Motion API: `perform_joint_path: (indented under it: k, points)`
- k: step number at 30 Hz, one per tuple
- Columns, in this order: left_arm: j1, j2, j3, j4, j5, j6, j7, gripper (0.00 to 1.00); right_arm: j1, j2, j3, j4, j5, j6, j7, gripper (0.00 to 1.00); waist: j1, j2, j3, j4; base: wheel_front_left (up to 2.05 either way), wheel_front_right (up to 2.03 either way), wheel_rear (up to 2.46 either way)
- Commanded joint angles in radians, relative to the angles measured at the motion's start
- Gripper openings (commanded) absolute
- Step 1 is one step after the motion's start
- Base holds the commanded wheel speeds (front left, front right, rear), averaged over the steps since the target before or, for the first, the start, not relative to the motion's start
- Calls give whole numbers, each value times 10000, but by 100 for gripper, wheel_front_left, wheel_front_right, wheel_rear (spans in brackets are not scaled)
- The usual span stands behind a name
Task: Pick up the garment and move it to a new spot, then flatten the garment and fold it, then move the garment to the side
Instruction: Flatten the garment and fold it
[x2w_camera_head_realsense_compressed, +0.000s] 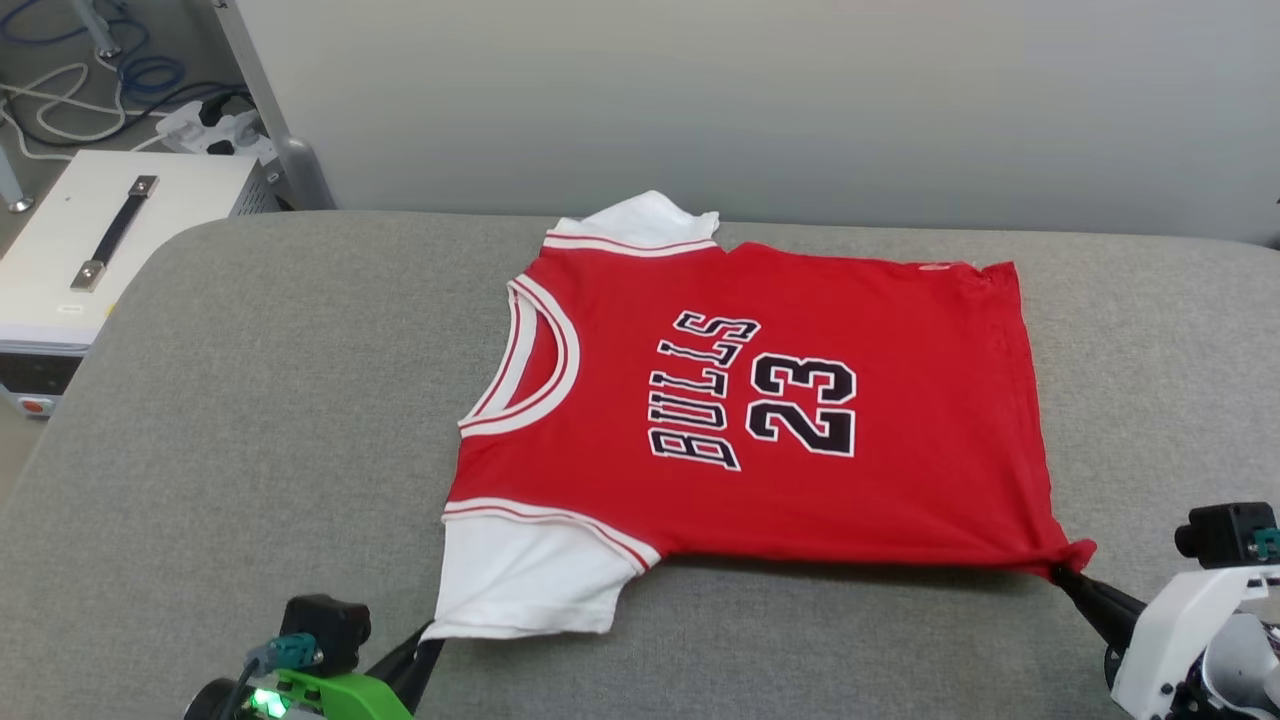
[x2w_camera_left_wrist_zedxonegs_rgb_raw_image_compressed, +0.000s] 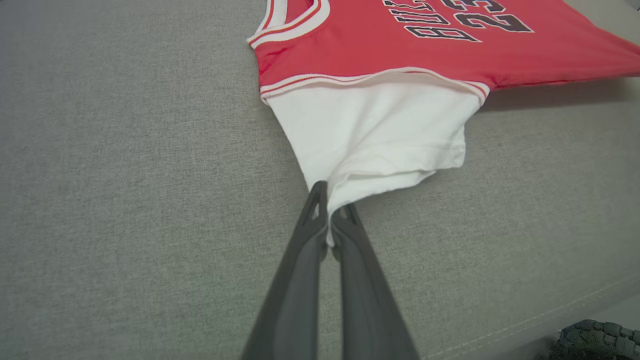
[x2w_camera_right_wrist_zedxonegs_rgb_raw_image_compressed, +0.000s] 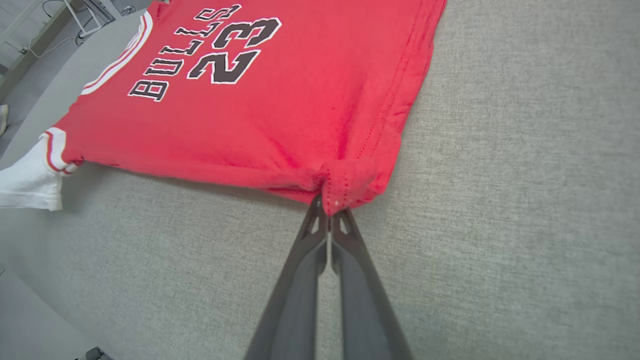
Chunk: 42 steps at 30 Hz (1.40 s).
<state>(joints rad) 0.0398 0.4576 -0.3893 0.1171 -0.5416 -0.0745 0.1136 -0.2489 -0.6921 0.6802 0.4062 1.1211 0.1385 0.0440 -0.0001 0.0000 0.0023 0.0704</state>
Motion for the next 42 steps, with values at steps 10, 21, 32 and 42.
perform_joint_path:
  k: [10, 21, 32, 42]
  points:
    - [1509, 858, -238, -1440, -549, -3, 1181, 0, 1671, -941, -475, -1338, 671, -78, 403, 0, 1, 0, -292, -46, 0, 0, 0]
    - [1414, 1059, 71, -2487, -400, 253, 838, 0, 2422, -1205, -1531, -2543, 492, -78, 138, 0, 1, 0, -55, -95, 0, 0, 0]
    - [-833, 885, 400, -2210, -53, 297, 702, 0, 1398, -835, -2472, -2881, -188, -78, 793, 0, 1, 0, 990, -338, 0, 0, 0]
    - [-3397, 688, -105, -612, 186, -229, 1059, 0, -237, -2, -2739, -2243, -1129, -78, 1816, 0, 1, 0, 2204, -686, 0, 0, 0]
